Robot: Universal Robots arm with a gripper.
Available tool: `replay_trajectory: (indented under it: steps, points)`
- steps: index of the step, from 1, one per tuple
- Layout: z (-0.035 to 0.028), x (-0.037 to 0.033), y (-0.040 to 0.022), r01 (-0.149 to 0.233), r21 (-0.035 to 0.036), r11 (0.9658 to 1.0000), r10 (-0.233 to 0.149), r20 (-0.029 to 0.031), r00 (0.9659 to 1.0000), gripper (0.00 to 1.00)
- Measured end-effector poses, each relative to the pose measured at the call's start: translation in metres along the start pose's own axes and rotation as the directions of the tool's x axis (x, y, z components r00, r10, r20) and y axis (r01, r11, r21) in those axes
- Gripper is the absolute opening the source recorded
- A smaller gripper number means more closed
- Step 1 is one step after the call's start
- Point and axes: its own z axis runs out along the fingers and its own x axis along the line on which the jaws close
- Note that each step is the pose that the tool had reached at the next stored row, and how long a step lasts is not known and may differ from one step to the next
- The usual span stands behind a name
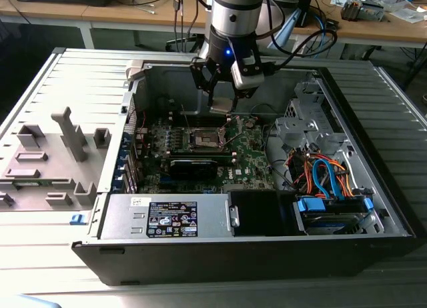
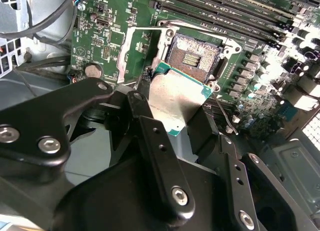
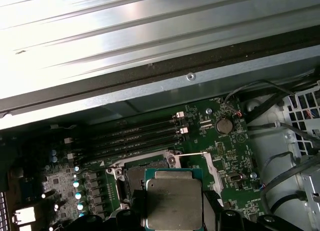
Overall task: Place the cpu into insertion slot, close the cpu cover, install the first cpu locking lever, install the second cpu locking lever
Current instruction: 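Place the cpu into insertion slot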
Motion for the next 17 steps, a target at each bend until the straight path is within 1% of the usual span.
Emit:
replay_trajectory:
  steps: [17]
  points:
    - [0.0004,0.0000,0.0000,-0.025,-0.0001,0.9997,0.025,0.0020,0.9997,0.54]
